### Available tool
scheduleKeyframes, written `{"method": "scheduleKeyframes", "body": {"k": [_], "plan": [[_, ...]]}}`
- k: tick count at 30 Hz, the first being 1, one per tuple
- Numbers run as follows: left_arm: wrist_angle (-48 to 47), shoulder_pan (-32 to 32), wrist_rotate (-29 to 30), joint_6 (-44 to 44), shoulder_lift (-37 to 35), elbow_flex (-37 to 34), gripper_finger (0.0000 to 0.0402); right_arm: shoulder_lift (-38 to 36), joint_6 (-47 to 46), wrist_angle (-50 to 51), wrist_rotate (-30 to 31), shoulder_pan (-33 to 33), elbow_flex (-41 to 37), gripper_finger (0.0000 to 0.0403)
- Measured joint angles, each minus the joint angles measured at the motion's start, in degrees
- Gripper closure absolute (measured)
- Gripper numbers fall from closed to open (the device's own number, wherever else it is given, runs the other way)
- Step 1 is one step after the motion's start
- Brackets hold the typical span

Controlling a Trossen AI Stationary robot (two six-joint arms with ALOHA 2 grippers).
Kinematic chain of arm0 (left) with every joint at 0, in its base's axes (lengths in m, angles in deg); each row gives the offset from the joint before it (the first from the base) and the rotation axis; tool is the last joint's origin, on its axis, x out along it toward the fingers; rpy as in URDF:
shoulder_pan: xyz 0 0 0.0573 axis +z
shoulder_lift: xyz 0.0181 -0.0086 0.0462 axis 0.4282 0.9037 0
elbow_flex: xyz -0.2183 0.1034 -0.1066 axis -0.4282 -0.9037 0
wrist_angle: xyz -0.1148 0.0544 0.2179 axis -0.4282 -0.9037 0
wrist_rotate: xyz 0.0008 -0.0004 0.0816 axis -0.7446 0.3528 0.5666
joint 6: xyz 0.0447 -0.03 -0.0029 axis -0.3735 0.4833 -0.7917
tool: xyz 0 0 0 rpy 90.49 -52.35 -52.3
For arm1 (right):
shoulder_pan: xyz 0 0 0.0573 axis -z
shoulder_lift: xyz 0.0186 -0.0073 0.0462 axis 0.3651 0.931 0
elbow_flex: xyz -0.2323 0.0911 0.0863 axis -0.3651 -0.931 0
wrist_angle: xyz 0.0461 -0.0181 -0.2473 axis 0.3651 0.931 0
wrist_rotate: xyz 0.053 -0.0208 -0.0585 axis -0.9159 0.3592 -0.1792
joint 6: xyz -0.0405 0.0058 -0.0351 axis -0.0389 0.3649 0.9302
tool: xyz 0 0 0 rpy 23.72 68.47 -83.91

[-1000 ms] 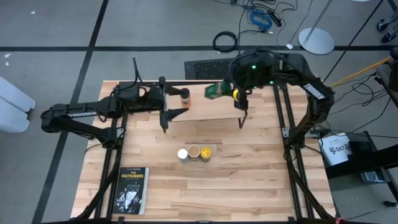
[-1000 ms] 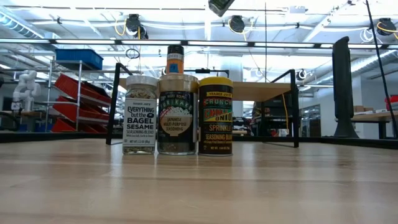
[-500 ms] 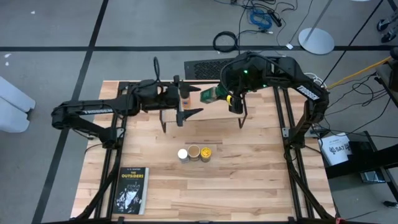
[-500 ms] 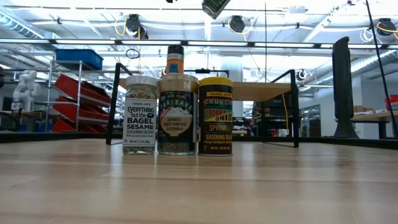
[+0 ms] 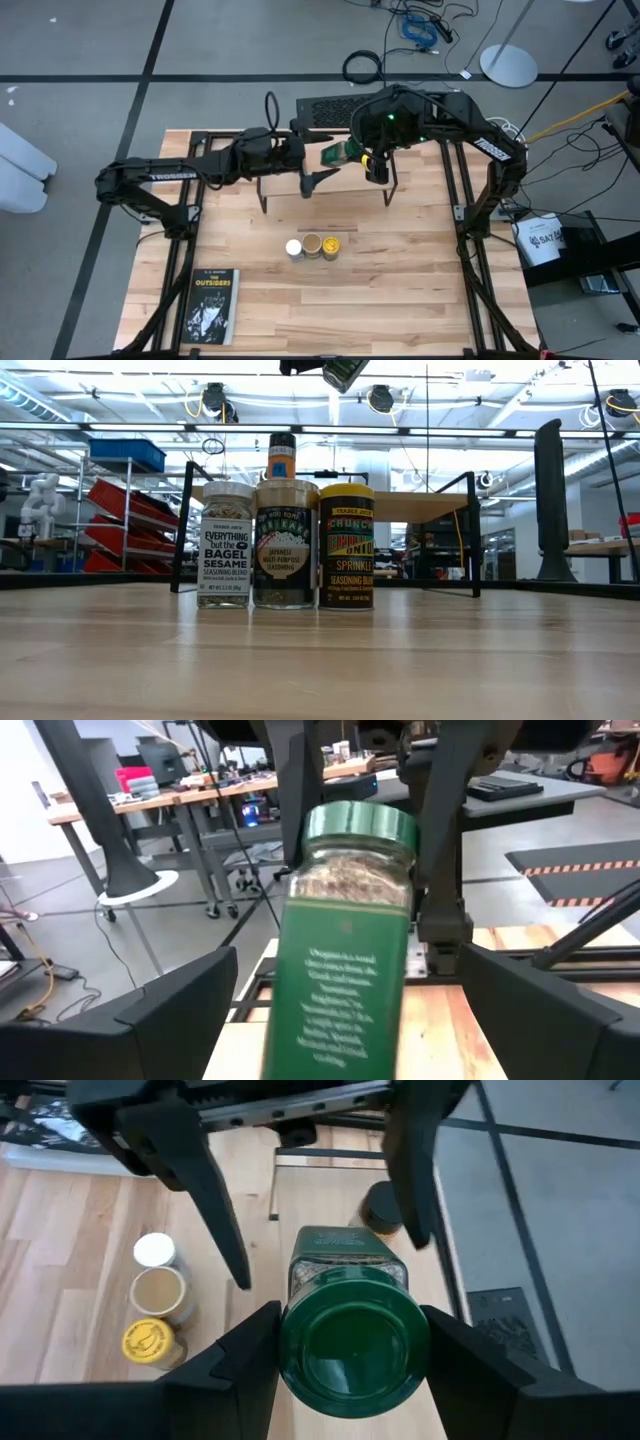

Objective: Shelf spices
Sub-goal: Put the green seasoning bottle on the shelf

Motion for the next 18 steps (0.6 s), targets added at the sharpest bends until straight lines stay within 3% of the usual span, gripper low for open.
{"method": "scheduleKeyframes", "body": {"k": [8,18], "plan": [[-2.0,1.1,-1.5,1.5,1.3,2.0,0.0022,1.4,0.4,0.4,-2.2,-0.5,0.0,0.0204],[-4.4,1.4,-3.5,1.5,1.4,2.3,0.008,1.6,1.1,0.4,-2.2,-0.8,0.0,0.0204]]}}
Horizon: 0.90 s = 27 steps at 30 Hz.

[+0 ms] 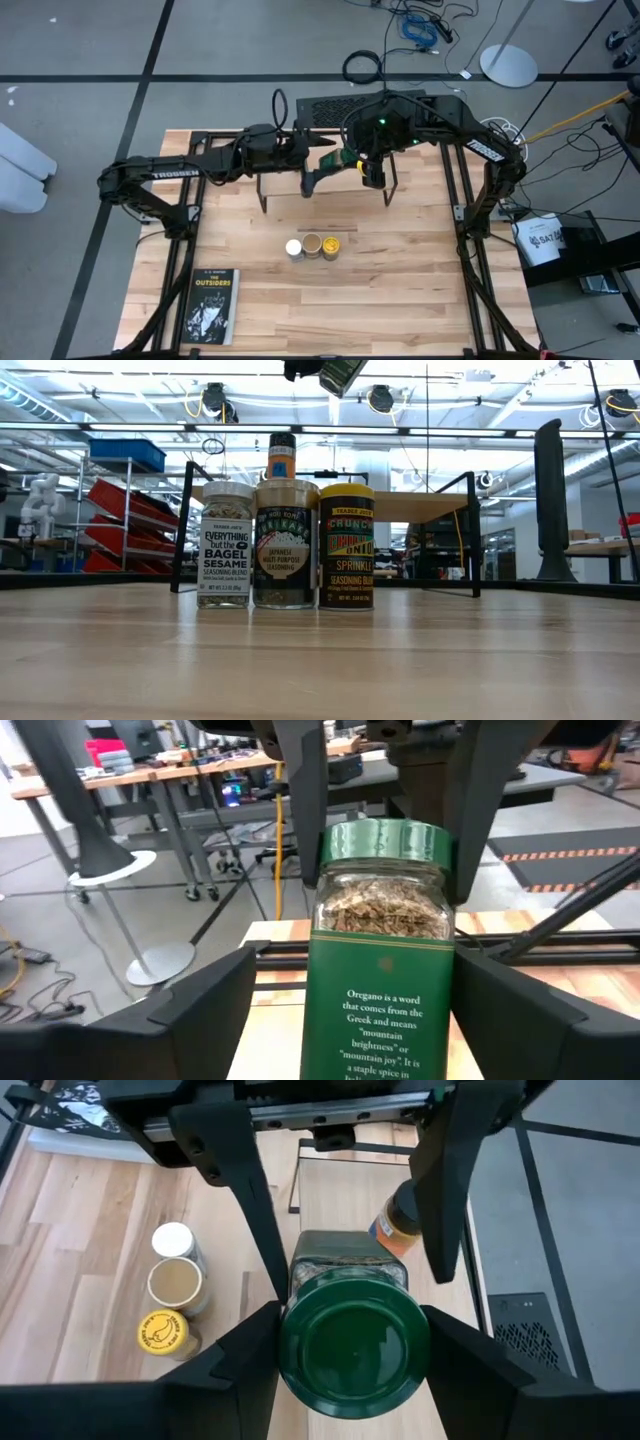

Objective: Shelf spices
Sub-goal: Put the green seasoning bottle on the shelf

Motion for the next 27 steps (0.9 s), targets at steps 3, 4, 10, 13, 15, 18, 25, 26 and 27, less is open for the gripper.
{"method": "scheduleKeyframes", "body": {"k": [3,4,10,13,15,18,25,26,27], "plan": [[0.0,0.0,-1.1,0.0,0.0,0.0,0.0096,0.0,0.4,0.0,-0.3,0.0,0.0,0.0204],[0.0,0.0,-1.1,0.0,0.0,0.0,0.01,0.0,0.6,0.0,-0.3,0.0,0.0,0.0204],[0.1,0.0,-1.2,-0.4,0.3,0.0,0.0119,0.0,1.4,-0.1,-0.2,0.0,0.0,0.0204],[0.1,0.1,-1.2,-0.5,0.4,0.0,0.0128,0.0,1.5,0.0,0.0,0.0,0.0,0.0204],[0.3,0.1,-1.2,-0.7,0.8,0.0,0.0137,0.0,1.6,-0.1,0.0,0.0,0.0,0.0204],[0.6,0.0,-1.3,-1.5,1.4,0.2,0.0156,0.0,1.9,0.0,0.0,0.0,0.0,0.0204],[1.1,0.0,-1.5,-2.1,1.6,0.2,0.0198,-0.1,2.1,0.0,-0.1,0.0,0.0,0.0204],[1.2,0.0,-1.7,-2.1,1.6,0.2,0.0199,-0.1,2.1,0.0,-0.1,0.0,0.0,0.0204],[1.2,0.0,-1.8,-2.1,1.6,0.2,0.0199,-0.1,2.1,0.0,-0.1,0.0,0.0,0.0204]]}}
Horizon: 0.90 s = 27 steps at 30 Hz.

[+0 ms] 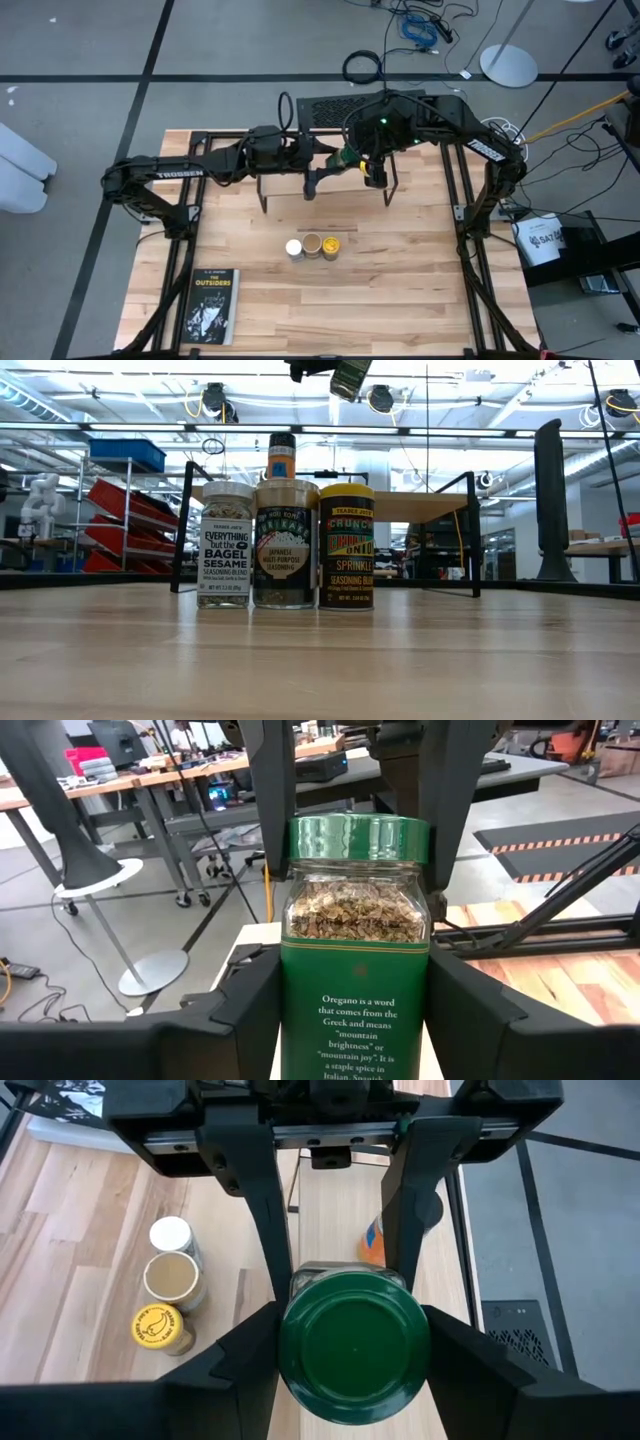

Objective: Shelf spices
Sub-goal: Put the green seasoning bottle on the shelf

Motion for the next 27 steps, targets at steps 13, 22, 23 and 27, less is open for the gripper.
{"method": "scheduleKeyframes", "body": {"k": [13,22,23,27], "plan": [[0.2,0.1,-0.4,-0.9,0.0,0.0,0.0195,0.0,0.0,-2.3,1.4,0.0,0.0,0.0165],[0.1,0.0,-0.4,-0.9,0.0,0.0,0.0195,-1.0,2.0,-5.2,3.2,0.0,0.1,0.0085],[0.2,0.0,-0.4,-0.9,0.0,0.0,0.0195,-1.3,2.5,-5.6,3.2,0.0,0.2,0.0081],[0.2,0.5,-0.5,0.4,0.0,0.0,0.0195,-3.5,3.5,-8.5,3.9,0.0,0.2,0.0074]]}}
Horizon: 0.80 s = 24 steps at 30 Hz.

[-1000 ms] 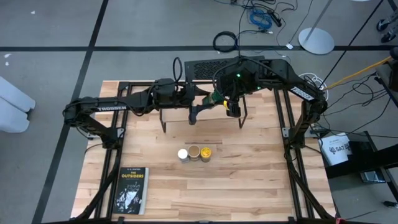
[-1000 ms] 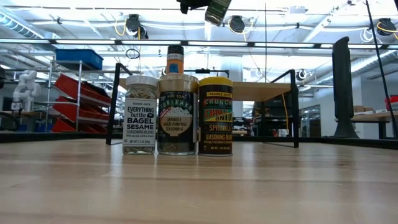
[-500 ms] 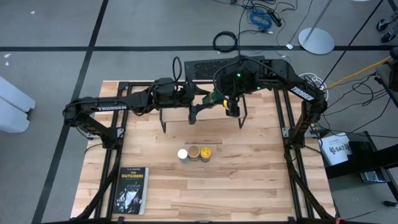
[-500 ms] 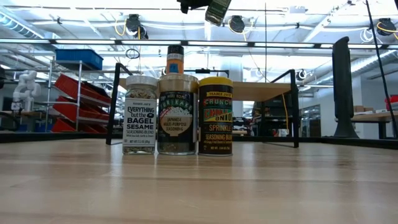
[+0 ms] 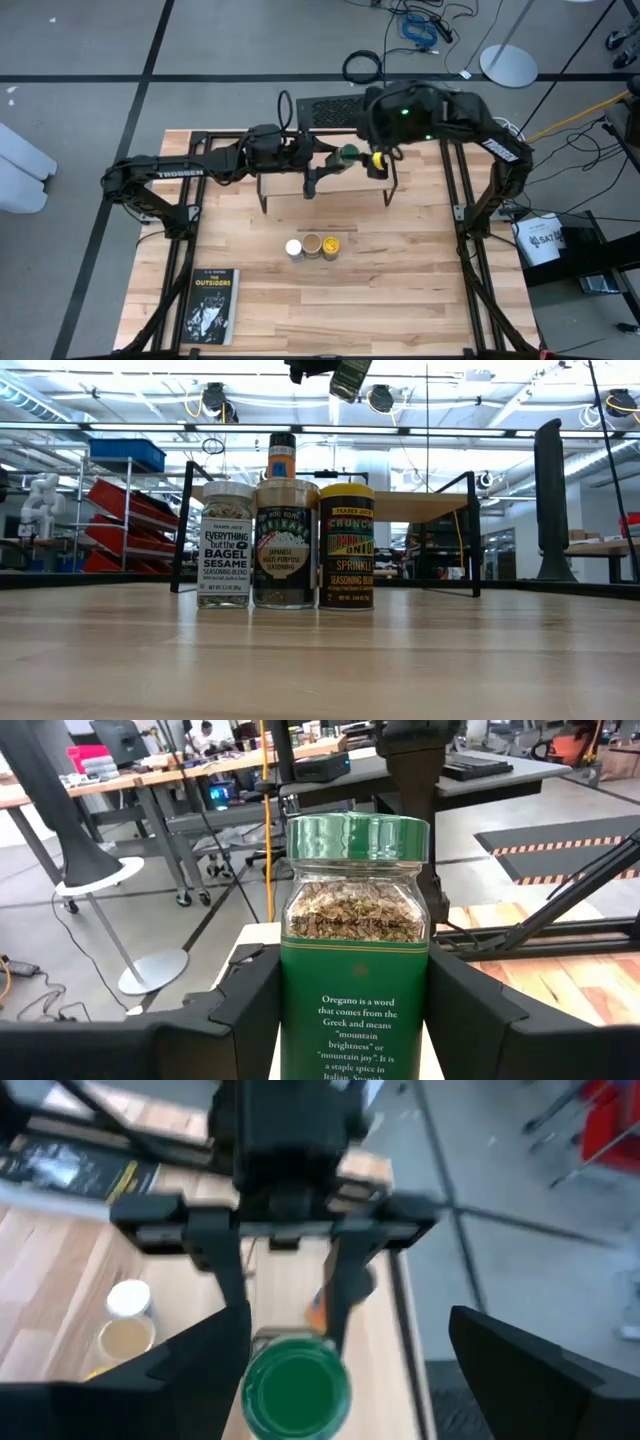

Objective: Shelf spices
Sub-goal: Put the green seasoning bottle on the shelf

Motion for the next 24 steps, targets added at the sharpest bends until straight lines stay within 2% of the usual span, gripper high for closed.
{"method": "scheduleKeyframes", "body": {"k": [5,14,18,24], "plan": [[0.1,0.3,-0.3,0.7,-0.1,0.0,0.0195,-3.6,-1.8,-1.7,5.1,0.0,0.0,0.0074],[1.4,0.3,-2.5,2.2,-1.6,0.1,0.0195,-8.6,-6.4,9.4,3.1,-0.5,0.1,0.0077],[2.5,0.1,-3.9,2.4,-1.9,0.1,0.0195,-8.1,-8.8,12.5,3.1,-1.6,-0.1,0.0103],[3.7,0.1,-5.1,3.3,-1.9,0.1,0.0195,-7.2,-8.7,9.7,2.8,-3.0,-4.8,0.0163]]}}
